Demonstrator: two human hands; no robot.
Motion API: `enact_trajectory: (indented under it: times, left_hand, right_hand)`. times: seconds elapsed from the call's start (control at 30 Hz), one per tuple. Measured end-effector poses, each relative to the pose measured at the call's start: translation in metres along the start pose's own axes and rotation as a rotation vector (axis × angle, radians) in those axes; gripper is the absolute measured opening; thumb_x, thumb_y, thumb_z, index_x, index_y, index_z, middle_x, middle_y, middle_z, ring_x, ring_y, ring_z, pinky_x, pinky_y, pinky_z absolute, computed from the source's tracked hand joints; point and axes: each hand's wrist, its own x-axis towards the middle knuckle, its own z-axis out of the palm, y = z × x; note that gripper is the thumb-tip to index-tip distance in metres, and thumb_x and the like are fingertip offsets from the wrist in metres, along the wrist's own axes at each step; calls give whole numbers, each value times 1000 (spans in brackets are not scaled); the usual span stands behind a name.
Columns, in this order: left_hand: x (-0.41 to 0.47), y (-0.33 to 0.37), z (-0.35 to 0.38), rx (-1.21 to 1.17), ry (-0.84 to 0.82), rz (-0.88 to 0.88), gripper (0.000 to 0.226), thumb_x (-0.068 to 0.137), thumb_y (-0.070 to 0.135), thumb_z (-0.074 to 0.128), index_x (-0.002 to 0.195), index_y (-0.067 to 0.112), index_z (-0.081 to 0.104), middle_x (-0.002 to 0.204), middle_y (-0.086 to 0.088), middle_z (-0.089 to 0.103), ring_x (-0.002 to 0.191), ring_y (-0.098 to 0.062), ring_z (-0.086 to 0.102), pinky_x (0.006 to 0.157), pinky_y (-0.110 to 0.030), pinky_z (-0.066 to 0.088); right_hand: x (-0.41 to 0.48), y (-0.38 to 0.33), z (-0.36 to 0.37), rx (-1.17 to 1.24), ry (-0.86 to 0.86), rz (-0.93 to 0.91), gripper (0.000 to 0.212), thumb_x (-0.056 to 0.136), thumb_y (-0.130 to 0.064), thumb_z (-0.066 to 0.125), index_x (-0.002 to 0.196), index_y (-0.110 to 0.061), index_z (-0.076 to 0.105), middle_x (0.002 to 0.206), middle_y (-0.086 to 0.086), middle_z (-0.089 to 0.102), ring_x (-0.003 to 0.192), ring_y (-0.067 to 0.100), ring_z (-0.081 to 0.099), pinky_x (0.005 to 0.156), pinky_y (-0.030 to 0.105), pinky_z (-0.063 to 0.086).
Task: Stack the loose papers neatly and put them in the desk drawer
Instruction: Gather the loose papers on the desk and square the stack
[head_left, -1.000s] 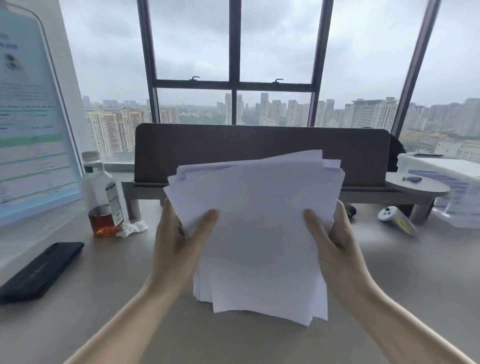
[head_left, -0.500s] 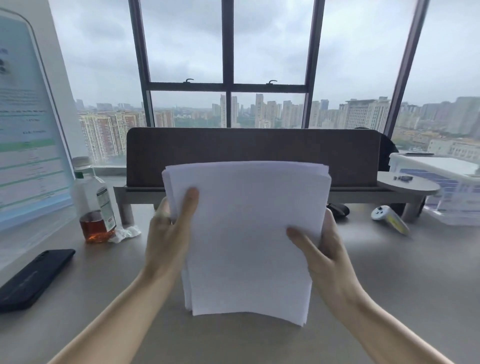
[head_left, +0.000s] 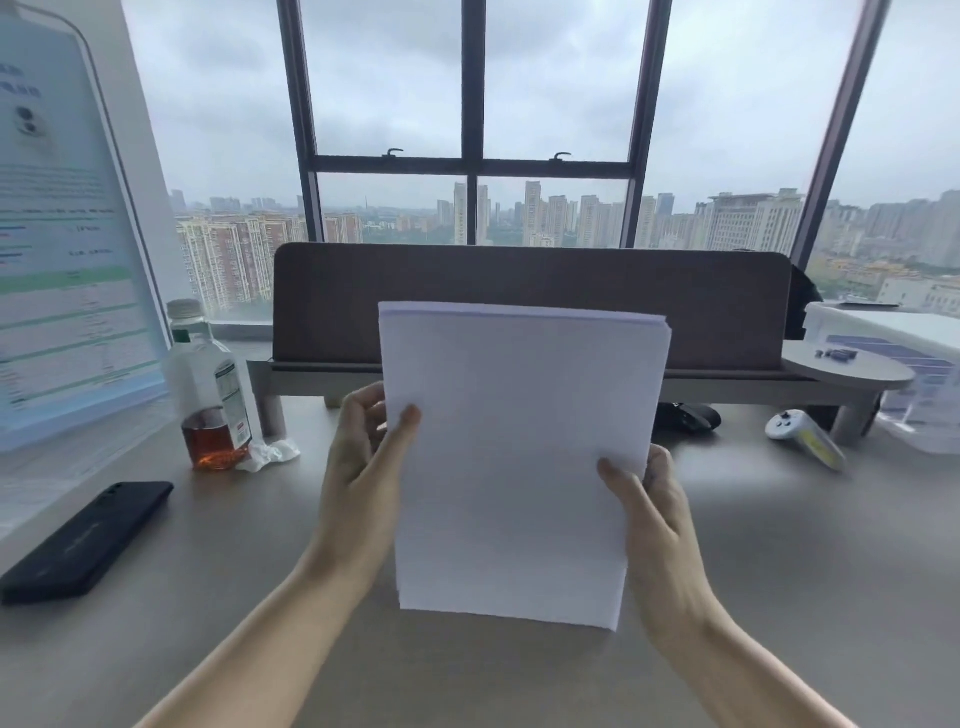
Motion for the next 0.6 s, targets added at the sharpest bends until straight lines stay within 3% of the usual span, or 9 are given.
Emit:
enact_trajectory:
  times: [0.07,0.13,0.23,0.3,0.37,0.43,0.53,0.6]
  left_hand:
    - [8,8,-2,94,-51,40,41,100,22,61,138,21,47,128,-1,68,118,-22,66,91,-31,58]
    - [19,24,-2,349,-22,169,66,96,37,63,153,28,30,144,4,55,128,-13,58,102,-40,53]
    - [36,65,8,809,86,545,94,94,48,63,163,18,5,169,-4,15,156,-19,17,124,-50,23]
    - [42,91,25,1051,-31,737,96,91,49,62,163,18,7,172,-4,9,159,-21,6,127,-50,12]
    - [42,104,45,1224,-332,783,85,92,46,62,162,24,20,168,1,29,156,-20,23,126,-48,17]
    - [39,104,56,1348,-491,776,67,93,41,61,155,26,37,149,3,57,139,-24,51,120,-44,32]
    - [33,104,58,1347,-413,860,59,95,34,61,151,30,45,144,7,61,131,-20,58,114,-37,39]
    - [30,107,59,1323,-428,852,59,94,33,61,151,35,44,145,11,60,130,-19,59,107,-36,42]
  right_hand:
    - [1,-2,1,-34,-31,-11,27,88,-27,63,114,-27,67,116,0,79,113,25,73,101,50,55]
    - [2,-4,1,-65,-34,-5,28,90,-21,64,117,-27,69,113,-1,80,110,20,75,97,42,56]
    - [4,-5,-3,-76,-69,53,22,98,-6,60,111,-17,74,104,4,82,103,28,77,85,37,57]
    - [4,-4,-6,-85,-69,84,21,98,0,59,105,-12,75,102,14,81,97,34,76,80,36,58]
    - [3,-5,-7,-77,-76,83,16,92,-2,65,102,-10,75,102,18,80,94,38,76,76,36,58]
    - [3,-7,-7,-70,-91,69,20,87,-7,66,105,-12,74,99,14,81,89,32,78,72,32,61]
    - [2,-10,-8,-65,-121,53,27,93,4,63,113,-13,72,100,7,83,89,23,80,70,30,61]
    - [3,-9,-8,-74,-122,38,26,88,-2,65,110,-15,73,99,6,83,89,23,79,70,30,61]
